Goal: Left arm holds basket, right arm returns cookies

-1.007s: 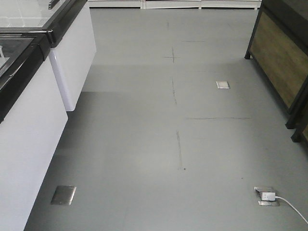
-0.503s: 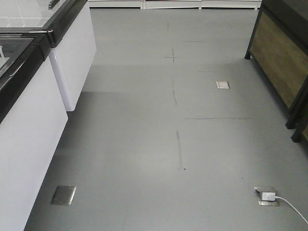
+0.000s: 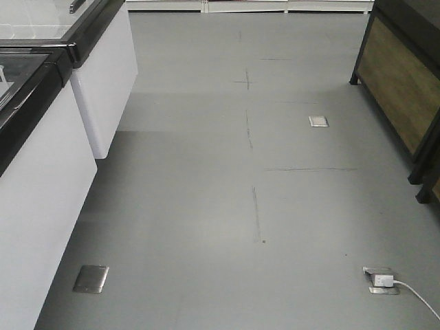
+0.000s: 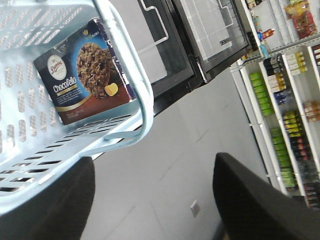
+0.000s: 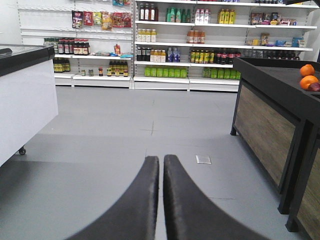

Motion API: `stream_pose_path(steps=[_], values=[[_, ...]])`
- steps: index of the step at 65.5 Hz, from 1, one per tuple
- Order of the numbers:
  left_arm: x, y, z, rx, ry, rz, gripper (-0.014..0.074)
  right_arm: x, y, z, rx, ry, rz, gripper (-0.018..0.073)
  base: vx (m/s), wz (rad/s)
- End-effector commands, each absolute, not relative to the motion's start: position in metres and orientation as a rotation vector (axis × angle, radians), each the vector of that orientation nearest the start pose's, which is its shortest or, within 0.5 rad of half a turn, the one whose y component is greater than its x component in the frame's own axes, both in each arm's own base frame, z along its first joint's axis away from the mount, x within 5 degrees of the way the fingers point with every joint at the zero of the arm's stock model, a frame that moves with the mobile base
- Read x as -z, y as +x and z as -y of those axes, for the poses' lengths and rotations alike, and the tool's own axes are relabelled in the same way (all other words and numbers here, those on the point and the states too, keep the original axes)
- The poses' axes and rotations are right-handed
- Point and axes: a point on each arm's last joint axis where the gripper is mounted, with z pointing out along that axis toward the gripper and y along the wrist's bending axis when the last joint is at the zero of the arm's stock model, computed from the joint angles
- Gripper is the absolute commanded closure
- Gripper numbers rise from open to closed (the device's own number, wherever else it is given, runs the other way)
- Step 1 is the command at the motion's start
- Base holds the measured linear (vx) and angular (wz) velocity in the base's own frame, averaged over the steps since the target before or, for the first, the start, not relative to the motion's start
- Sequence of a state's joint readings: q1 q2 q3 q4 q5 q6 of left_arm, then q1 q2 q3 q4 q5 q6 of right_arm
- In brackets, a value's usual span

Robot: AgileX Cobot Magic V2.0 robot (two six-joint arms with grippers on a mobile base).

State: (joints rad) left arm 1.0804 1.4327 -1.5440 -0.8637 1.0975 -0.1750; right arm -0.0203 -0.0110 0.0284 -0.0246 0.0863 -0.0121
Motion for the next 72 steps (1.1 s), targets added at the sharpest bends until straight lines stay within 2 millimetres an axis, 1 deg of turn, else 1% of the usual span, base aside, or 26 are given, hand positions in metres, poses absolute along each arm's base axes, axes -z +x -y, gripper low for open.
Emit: stream_pose_path(steps=[1,9,17,28,45,54,65,72], values=[[-0.452,0.195,-0.235,0.710,-1.291,-1.502,0.0125,-0.198,0.056,0.001,0.054,-0.019,-1.518,0.0569,0.00,0.00],[-0.442,0.201,-0.255,0.816,-1.246,-1.445,0.0112,-0.198,0.056,0.001,0.054,-0.019,-1.519,0.0568,0.00,0.00],[-0.429,0.208,-0.274,0.903,-1.235,-1.387,0.0065,-0.198,0.056,0.001,0.054,-0.019,-1.519,0.0568,0.00,0.00],[-0.417,0.219,-0.291,0.999,-1.202,-1.312,0.0015,-0.198,0.056,0.001,0.054,-0.019,-1.519,0.0568,0.00,0.00],[-0.394,0.230,-0.314,1.067,-1.218,-1.234,0.0012,-0.198,0.056,0.001,0.054,-0.019,-1.519,0.0568,0.00,0.00],[-0.385,0.242,-0.318,1.133,-1.202,-1.191,0.0012,-0.198,0.056,0.001,0.054,-0.019,-1.519,0.0568,0.00,0.00],[-0.376,0.257,-0.318,1.169,-1.183,-1.184,0.0013,-0.198,0.056,0.001,0.055,-0.017,-1.519,0.0568,0.00,0.00],[-0.373,0.258,-0.320,1.177,-1.190,-1.174,0.0017,-0.198,0.056,0.002,0.065,-0.008,-1.519,0.0568,0.00,0.00]])
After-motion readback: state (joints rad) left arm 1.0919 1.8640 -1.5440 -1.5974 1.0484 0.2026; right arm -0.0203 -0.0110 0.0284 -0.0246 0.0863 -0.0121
